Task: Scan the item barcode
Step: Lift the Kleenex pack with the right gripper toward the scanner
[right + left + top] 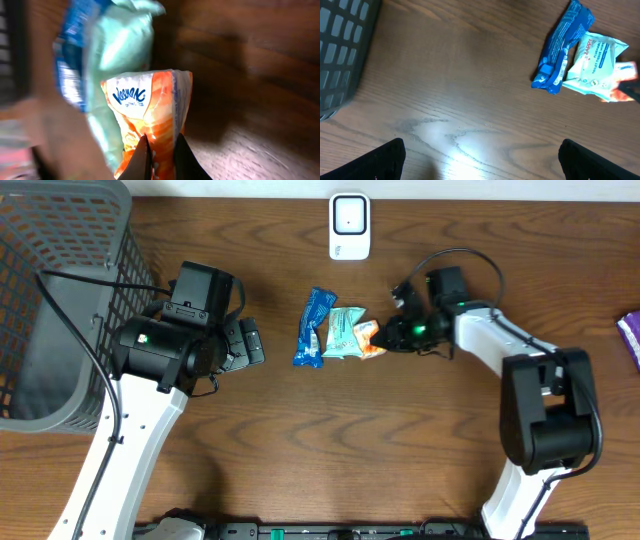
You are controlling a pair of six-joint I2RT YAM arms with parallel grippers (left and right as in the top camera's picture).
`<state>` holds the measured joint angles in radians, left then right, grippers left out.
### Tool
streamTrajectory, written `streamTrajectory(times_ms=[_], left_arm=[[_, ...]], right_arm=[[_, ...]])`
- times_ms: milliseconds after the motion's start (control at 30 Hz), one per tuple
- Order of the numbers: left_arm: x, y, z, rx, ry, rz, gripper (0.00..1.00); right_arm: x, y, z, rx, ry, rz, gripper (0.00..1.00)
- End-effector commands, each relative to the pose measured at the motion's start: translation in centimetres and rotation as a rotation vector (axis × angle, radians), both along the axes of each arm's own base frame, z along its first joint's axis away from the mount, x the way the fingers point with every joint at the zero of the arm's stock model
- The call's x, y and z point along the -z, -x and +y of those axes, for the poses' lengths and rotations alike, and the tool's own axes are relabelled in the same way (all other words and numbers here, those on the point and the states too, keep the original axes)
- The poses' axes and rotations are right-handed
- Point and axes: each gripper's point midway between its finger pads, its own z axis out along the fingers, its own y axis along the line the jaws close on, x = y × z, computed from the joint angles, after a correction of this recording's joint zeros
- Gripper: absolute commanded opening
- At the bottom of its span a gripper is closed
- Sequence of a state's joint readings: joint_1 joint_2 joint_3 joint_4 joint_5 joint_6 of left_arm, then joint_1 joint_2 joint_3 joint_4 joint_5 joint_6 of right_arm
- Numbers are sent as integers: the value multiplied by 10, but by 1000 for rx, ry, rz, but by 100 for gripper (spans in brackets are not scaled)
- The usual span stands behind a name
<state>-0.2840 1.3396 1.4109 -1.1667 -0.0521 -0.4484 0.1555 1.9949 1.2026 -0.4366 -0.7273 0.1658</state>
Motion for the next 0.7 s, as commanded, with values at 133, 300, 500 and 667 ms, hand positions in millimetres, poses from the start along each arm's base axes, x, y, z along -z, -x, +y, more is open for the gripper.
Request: streamTrajectory(times_ms=[133,300,500,667], left_arm=[[2,-1,3,-17,-10,7,98],[2,-1,3,-17,-10,7,98],[2,-1,3,-17,-11,7,98],[2,-1,3,-17,-10,7,98]], right_arm=[[-66,-4,-22,14,-478,50,1],[-94,-3,-32,-11,-640,32,1],[-119,10,-18,-153,-769,-79,1],[-121,17,4,-241,-764,-137,1]])
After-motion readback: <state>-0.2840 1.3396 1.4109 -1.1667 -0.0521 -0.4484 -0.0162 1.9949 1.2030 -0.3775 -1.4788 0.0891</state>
